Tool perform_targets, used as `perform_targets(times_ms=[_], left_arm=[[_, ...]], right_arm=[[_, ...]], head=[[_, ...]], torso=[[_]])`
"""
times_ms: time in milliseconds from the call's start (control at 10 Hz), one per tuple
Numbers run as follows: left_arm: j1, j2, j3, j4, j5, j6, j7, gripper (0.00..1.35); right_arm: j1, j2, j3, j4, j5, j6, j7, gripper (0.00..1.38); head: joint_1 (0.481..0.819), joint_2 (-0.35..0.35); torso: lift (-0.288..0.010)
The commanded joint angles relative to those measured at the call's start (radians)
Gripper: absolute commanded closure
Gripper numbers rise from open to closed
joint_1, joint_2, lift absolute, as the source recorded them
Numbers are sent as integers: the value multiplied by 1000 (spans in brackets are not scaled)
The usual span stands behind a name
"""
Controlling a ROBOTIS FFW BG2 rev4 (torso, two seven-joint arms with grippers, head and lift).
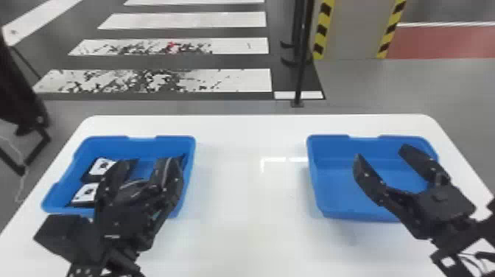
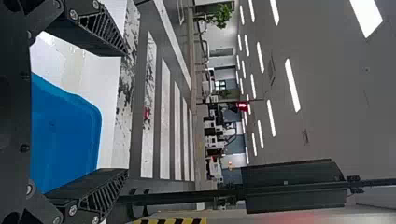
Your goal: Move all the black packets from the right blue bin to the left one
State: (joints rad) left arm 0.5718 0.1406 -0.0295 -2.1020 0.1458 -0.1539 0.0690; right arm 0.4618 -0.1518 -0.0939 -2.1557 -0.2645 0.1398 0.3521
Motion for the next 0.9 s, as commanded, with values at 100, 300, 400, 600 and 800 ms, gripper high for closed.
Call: perform_targets(times_ms=[100,300,400,600,800], left_arm=[[0,1,-2,0,2,7,2,203],[2,-1,0,0,4,9,3,205],[0,-1,-2,0,4,12,3,203],[0,1,-4,0,8,9,3,205],[2,1,-2,0,14,7,3,205]], right_arm=[[19,1,0,-15,1,-27,-19,157],[41,3,0,-32,-7,-42,-53,157],[44,5,0,-32,-7,-44,-53,157],[44,5,0,-32,-9,-44,-55,157],[44,5,0,-32,-9,-44,-55,157]], head=[[695,41],[695,35],[695,32],[695,31],[695,30]], torso=[[-168],[-168],[-168],[-168],[-168]])
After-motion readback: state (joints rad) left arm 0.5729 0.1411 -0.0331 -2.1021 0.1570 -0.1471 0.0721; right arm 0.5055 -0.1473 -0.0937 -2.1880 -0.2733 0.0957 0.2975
